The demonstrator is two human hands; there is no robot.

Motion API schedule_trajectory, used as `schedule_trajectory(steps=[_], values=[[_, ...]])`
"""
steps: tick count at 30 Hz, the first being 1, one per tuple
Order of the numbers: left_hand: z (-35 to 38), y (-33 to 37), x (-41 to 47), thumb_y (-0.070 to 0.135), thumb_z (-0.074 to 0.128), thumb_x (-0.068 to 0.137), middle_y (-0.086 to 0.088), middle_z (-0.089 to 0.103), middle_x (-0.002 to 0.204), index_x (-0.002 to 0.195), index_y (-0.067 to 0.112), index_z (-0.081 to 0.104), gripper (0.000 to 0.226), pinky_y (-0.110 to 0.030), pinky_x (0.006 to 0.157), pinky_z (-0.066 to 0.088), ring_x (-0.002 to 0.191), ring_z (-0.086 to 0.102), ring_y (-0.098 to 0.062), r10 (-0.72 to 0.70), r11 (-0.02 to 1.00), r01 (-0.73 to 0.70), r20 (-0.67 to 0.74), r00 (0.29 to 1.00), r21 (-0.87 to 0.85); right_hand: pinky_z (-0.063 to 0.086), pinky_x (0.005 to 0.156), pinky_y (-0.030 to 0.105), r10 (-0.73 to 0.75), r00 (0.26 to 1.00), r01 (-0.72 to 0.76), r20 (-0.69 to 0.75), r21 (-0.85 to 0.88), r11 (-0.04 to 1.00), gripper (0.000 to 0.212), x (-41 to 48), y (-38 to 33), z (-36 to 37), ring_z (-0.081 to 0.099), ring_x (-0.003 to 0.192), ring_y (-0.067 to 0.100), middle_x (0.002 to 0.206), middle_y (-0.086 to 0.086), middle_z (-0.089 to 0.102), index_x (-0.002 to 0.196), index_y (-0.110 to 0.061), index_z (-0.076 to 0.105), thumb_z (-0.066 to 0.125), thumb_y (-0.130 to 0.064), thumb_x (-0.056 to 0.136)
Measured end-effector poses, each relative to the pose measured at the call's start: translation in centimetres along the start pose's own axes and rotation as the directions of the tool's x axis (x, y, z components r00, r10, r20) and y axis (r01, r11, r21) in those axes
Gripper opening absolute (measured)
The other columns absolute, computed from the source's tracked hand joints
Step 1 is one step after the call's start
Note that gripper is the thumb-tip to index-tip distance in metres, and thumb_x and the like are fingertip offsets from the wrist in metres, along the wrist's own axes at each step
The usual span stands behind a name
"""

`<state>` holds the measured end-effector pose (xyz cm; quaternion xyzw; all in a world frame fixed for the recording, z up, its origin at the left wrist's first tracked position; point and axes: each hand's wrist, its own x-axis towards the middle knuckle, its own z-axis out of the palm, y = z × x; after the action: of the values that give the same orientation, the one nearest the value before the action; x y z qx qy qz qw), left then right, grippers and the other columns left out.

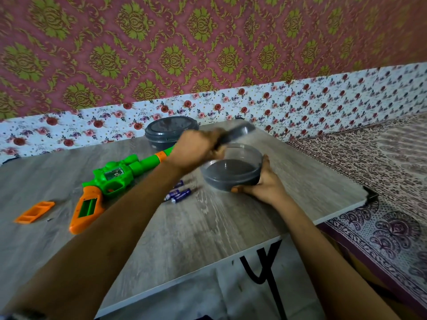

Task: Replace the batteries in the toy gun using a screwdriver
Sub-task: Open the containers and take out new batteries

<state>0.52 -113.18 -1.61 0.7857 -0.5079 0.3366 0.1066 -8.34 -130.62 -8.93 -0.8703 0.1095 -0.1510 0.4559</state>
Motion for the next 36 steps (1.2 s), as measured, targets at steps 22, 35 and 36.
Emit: schedule_trajectory(steps=[22, 35, 36], values=[[9.2, -6.3, 0.9, 0.006, 0.054, 0.092, -0.019, 0.062, 0.116, 0.116, 0.006, 0.054, 0.024, -0.045, 0.086, 0.055, 0.101, 0.063, -0.032, -0.815, -0.223, 0.667, 0.512, 0.272, -0.710, 0.038, 0.087, 0.023, 0.084, 0.989, -0.068, -0.119, 0.130, 0.989, 0.046, -0.9, -0.2, -3.0, 0.047, 0.098, 0.009, 0.120, 0.004, 0.057, 0.133, -0.011, 0.048, 0.057, -0.023, 0.090], [6.5, -7.3, -0.6, 0.013, 0.065, 0.086, -0.014, 0.062, 0.074, 0.074, 0.005, 0.059, 0.015, -0.032, 0.066, 0.055, 0.051, 0.060, -0.016, -0.784, 0.114, 0.915, 0.532, 0.322, -0.386, 0.037, 0.096, 0.027, 0.099, 0.992, -0.091, -0.078, 0.103, 0.991, 0.054, -0.9, -0.7, -1.6, 0.048, 0.122, 0.019, 0.137, 0.007, 0.049, 0.140, -0.015, 0.039, 0.054, -0.032, 0.091], [5.6, -7.4, -0.9, 0.015, 0.065, 0.086, -0.012, 0.062, 0.069, 0.073, 0.006, 0.060, 0.017, -0.032, 0.068, 0.054, 0.045, 0.060, -0.013, -0.775, 0.165, 0.916, 0.527, 0.349, -0.364, 0.037, 0.098, 0.028, 0.101, 0.991, -0.092, -0.086, 0.104, 0.990, 0.056, -0.9, -0.8, -1.5, 0.046, 0.125, 0.021, 0.139, 0.007, 0.048, 0.140, -0.015, 0.038, 0.055, -0.032, 0.090]])
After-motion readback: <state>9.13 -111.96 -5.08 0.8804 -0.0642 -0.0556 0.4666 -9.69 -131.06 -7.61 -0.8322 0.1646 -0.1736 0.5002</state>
